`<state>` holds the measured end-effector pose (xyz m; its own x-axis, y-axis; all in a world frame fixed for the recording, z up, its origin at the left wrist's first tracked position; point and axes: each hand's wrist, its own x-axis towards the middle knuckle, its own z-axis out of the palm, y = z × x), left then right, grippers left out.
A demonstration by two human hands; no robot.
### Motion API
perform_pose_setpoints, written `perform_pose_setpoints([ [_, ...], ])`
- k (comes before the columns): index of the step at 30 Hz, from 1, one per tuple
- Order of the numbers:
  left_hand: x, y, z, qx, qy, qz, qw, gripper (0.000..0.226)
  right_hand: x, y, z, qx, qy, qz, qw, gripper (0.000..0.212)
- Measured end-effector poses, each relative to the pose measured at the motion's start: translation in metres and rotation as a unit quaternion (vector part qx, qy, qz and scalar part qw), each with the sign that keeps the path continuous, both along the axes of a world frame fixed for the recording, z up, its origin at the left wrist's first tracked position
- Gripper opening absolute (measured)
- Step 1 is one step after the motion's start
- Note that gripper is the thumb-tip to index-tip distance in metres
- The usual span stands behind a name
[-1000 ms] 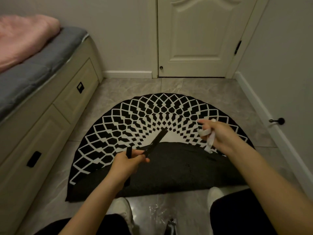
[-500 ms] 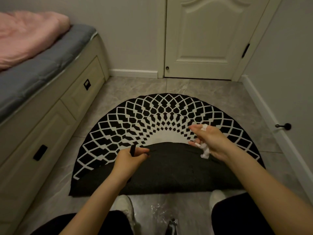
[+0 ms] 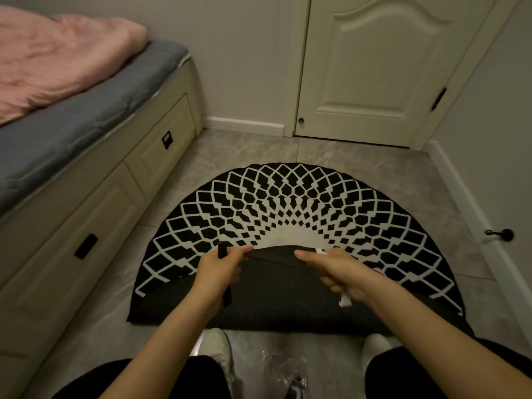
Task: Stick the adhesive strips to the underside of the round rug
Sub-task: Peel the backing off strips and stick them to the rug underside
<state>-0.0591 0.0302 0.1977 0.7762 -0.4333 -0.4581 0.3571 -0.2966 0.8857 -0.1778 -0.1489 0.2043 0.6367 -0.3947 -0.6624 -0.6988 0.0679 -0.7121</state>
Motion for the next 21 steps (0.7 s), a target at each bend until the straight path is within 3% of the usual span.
perform_pose_setpoints([
  [7,0.009,0.016,-0.002,0.015,-0.052,0.011,0.998,0.02,0.016,0.0,-0.001,0.029,-0.038,-0.031,0.998,0.015],
  [11,0.024,0.024,-0.004,0.01,-0.008,0.074,0.997,0.021,0.046,0.011,-0.005,0.036,-0.05,-0.019,0.998,0.026],
  [14,0.051,0.022,-0.001,-0.009,0.043,0.105,0.993,0.018,0.076,0.024,-0.01,-0.025,-0.082,-0.004,0.996,0.018],
  [18,0.109,0.009,0.005,-0.002,0.019,0.085,0.996,0.012,0.122,0.026,-0.023,-0.039,-0.137,-0.059,0.988,0.017],
  [21,0.159,0.005,-0.013,0.026,0.014,0.061,0.998,0.021,0.163,0.02,-0.045,-0.017,-0.141,-0.076,0.987,0.02],
])
